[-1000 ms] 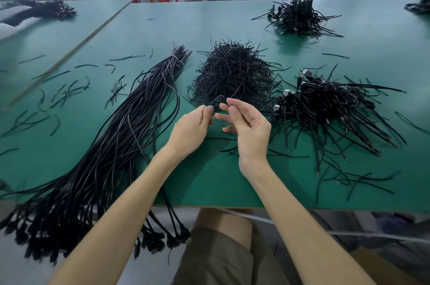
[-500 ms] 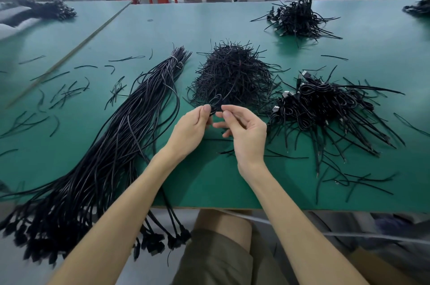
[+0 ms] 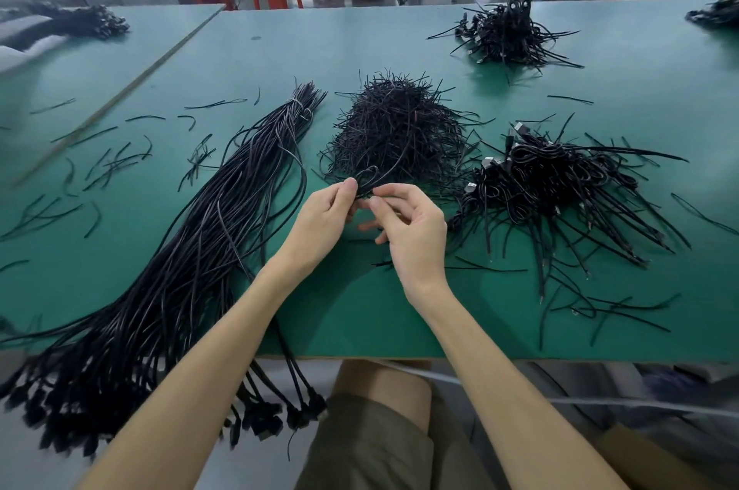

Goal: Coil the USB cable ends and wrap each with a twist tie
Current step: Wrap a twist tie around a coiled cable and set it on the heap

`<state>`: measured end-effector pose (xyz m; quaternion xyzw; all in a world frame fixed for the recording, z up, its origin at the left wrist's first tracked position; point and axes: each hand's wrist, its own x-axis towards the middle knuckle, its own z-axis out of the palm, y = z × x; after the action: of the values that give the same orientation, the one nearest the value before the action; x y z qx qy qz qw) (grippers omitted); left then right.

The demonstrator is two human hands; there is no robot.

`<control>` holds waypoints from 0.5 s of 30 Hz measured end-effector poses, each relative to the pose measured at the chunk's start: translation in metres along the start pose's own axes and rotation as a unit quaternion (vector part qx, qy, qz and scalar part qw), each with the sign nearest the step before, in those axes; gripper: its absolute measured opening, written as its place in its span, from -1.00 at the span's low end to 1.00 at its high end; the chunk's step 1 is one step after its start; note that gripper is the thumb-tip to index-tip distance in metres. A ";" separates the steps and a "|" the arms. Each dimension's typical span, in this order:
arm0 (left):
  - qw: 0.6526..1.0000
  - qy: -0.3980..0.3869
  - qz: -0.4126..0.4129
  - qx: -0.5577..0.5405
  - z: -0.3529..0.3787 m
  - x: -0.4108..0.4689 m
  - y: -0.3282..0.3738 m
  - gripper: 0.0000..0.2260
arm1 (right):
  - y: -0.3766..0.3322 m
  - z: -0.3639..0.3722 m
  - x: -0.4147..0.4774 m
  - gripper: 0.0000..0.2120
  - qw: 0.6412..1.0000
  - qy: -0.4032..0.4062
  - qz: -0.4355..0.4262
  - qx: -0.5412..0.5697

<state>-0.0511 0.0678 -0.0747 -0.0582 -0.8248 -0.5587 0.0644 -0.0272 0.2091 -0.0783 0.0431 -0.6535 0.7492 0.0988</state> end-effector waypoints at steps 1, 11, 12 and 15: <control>1.000 -0.002 -0.009 -0.027 -0.001 -0.001 0.002 -0.60 | -0.001 0.000 0.000 -0.92 1.000 -0.005 0.001 0.004; 0.990 -0.096 -0.022 -0.101 -0.002 -0.012 0.012 -0.59 | -0.003 0.000 0.000 -0.82 0.999 -0.044 0.001 -0.001; 0.990 -0.098 -0.020 -0.101 -0.003 -0.013 0.012 -0.59 | -0.003 0.000 0.000 -0.84 0.998 -0.055 -0.002 -0.004; 0.988 -0.112 -0.022 -0.101 -0.003 -0.013 0.012 -0.60 | -0.003 -0.002 0.001 -0.84 0.997 -0.072 0.011 0.012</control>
<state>-0.0357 0.0690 -0.0643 -0.1086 -0.7672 -0.6304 -0.0470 -0.0274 0.2111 -0.0752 0.0904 -0.6501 0.7533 0.0424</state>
